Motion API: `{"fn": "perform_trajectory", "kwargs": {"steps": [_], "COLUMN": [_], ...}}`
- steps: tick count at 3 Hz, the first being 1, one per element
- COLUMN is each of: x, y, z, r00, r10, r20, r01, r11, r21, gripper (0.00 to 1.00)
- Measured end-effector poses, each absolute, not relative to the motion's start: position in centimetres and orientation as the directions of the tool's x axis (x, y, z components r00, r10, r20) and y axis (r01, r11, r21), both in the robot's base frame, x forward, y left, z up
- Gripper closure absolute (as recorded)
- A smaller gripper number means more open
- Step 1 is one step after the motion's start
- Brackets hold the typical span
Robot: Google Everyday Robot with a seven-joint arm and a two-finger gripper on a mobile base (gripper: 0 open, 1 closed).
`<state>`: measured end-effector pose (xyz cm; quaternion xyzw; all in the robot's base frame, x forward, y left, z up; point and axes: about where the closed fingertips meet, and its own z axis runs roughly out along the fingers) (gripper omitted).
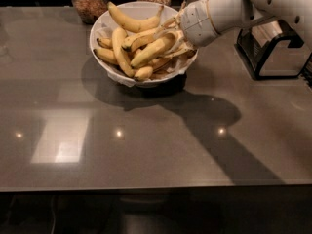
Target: Pick banana from white bowl
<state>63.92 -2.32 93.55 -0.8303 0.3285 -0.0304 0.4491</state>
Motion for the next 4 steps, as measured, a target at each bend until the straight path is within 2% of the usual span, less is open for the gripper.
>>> {"fn": "perform_trajectory", "kwargs": {"steps": [1, 2, 4], "x": [64.0, 63.8, 61.1], "y": [-2.5, -3.2, -5.1], "z": [93.7, 95.1, 98.8], "r00": [0.782, 0.779, 0.785], "r10": [-0.574, -0.585, -0.585], "r20": [-0.243, -0.225, -0.206], "r01": [-0.518, -0.504, -0.469], "r11": [-0.38, -0.37, -0.344], "r21": [-0.767, -0.781, -0.813], "gripper": [0.89, 1.0, 1.0]}}
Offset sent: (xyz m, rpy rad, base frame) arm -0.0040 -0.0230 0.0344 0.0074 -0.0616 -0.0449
